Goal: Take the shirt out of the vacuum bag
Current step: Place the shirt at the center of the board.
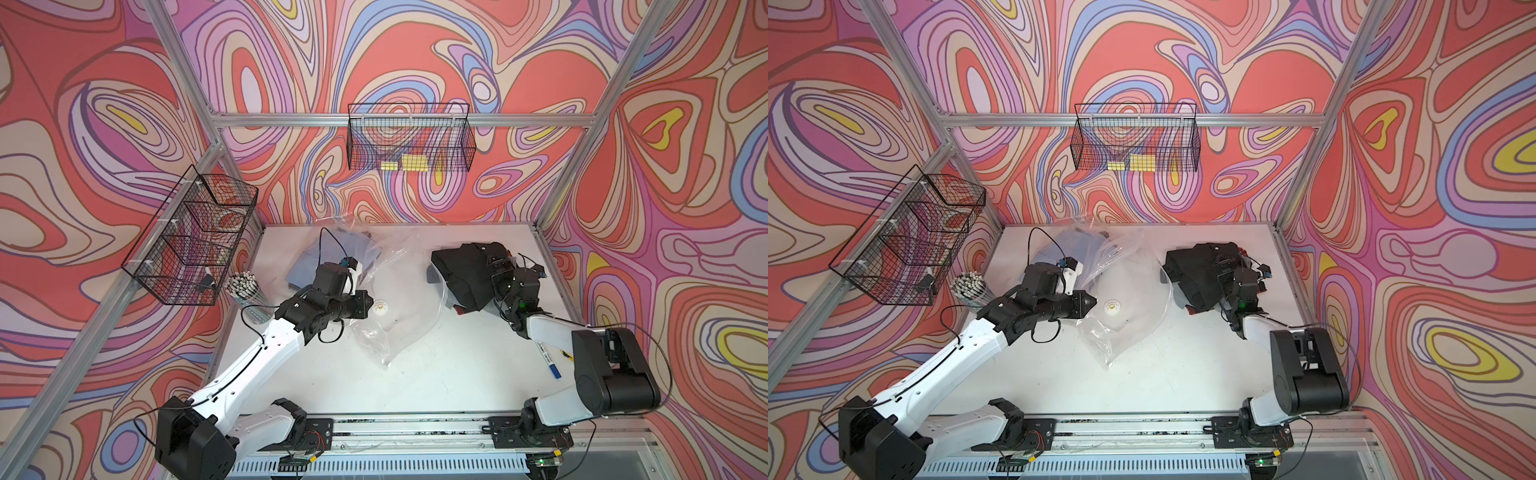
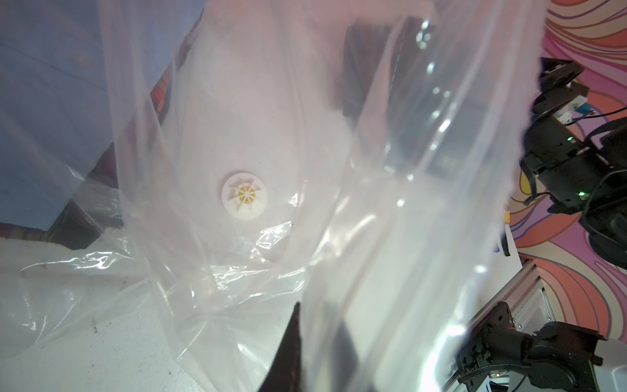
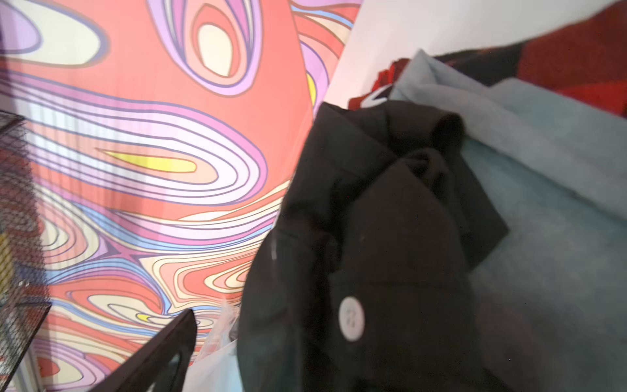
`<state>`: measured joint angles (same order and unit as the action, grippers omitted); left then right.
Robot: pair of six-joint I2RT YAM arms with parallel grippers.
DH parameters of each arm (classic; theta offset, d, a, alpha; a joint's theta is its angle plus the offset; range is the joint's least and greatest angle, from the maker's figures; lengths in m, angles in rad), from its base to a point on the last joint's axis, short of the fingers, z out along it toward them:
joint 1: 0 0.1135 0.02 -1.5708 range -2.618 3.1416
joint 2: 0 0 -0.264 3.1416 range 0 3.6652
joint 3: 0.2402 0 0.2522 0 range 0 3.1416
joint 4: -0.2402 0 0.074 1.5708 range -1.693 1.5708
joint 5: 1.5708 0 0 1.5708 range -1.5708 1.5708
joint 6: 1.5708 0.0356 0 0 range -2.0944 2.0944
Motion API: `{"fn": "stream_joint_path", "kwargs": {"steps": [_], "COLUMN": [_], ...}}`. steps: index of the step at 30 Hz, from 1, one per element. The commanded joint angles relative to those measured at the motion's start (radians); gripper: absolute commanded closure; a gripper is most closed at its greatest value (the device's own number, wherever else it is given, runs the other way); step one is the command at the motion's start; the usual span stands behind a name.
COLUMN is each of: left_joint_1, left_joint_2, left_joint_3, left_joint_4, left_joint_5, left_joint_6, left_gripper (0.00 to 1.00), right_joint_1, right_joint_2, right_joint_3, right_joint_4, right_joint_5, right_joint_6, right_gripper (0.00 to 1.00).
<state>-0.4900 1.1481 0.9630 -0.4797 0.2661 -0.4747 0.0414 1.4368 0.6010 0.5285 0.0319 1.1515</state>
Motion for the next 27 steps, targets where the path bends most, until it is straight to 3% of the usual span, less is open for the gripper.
{"fn": "stream_joint_path", "kwargs": {"steps": [1, 9, 16, 22, 27], "left_joint_1": [0.008, 0.008, 0.008, 0.008, 0.008], "left_joint_2": [-0.001, -0.004, -0.011, -0.013, -0.014], "left_joint_3": [0.006, 0.008, 0.008, 0.010, 0.011], "left_joint_4": [-0.020, -0.021, -0.025, -0.027, -0.030], "left_joint_5": [0.004, 0.008, 0.005, 0.002, 0.001], "left_joint_6": [0.011, 0.010, 0.012, 0.012, 0.011], "left_gripper": [0.84, 0.84, 0.84, 0.84, 0.84], "right_joint_1": [0.004, -0.003, -0.006, -0.012, -0.018], "right_joint_2": [-0.118, -0.221, -0.070, -0.034, -0.043], "right_joint_3": [0.033, -0.011, -0.037, -0.019, 0.087], "right_joint_4": [-0.232, -0.277, -0.209, -0.354, -0.589], "right_joint_5": [0.077, -0.001, -0.089, -0.048, -0.052], "right_joint_6": [-0.052, -0.054, -0.033, 0.029, 0.056], "right_gripper": [0.02, 0.02, 0.02, 0.02, 0.02]}}
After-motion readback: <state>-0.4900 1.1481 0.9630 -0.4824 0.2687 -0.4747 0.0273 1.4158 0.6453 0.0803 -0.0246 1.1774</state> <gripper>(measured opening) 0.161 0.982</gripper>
